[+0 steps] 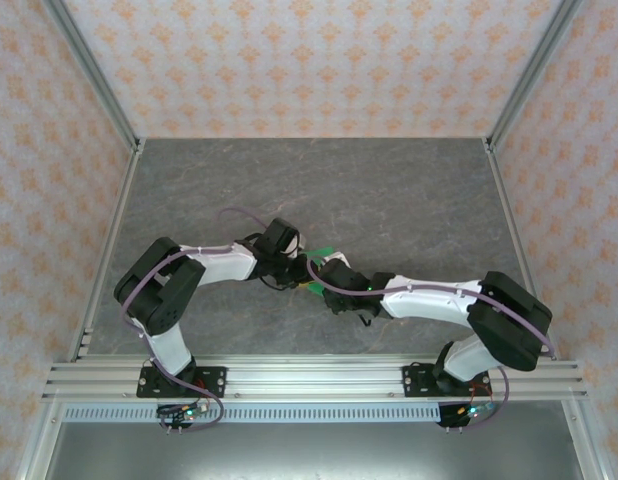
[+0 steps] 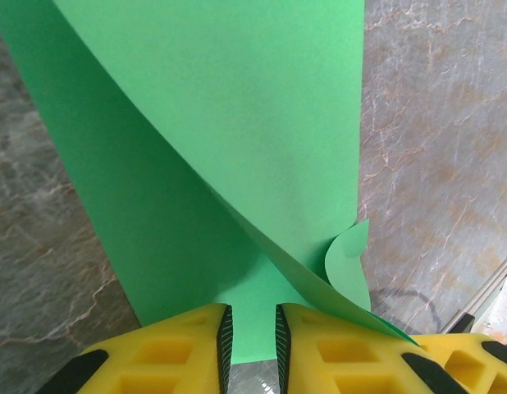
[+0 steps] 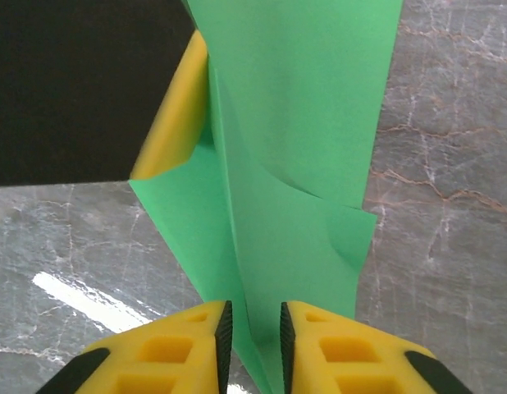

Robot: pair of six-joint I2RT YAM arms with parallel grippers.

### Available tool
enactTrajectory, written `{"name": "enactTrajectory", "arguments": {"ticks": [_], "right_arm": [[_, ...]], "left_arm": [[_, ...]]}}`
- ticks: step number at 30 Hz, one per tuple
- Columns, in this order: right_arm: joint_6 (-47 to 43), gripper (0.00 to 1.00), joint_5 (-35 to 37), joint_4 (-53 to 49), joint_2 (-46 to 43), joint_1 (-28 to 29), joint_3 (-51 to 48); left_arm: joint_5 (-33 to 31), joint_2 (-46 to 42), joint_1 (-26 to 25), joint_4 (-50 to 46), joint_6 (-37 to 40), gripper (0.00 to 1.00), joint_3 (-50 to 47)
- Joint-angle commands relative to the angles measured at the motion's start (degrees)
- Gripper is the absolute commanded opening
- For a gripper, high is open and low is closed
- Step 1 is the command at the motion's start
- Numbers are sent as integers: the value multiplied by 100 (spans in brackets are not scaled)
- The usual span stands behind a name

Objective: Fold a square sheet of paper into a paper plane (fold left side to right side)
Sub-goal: Fourth fold the wing at the center of the table.

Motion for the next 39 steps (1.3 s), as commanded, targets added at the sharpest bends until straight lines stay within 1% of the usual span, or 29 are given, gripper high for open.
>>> {"name": "enactTrajectory", "arguments": {"ticks": [1, 9, 15, 24, 29, 34, 39], "right_arm": [[-148, 30, 327, -404, -4, 2, 192], [-90, 31, 406, -390, 183, 100, 172], [-86, 29, 383, -378, 268, 106, 177], [-19, 14, 375, -250, 297, 106, 108], [8, 8, 265, -106, 252, 93, 54], [54, 7, 31, 51, 175, -2, -47], [16, 7, -289, 232, -66, -115, -180]], "left_arm": [[23, 41, -30, 104, -43, 23, 169], [14, 15, -26, 30, -11, 23, 210], [-3, -2, -30, 13, -6, 23, 210], [-12, -29, -30, -1, 15, 23, 186], [-12, -42, -31, -3, 13, 23, 169], [-8, -139, -30, -24, 51, 23, 127], [-161, -429, -13, -298, 204, 23, 73]]}}
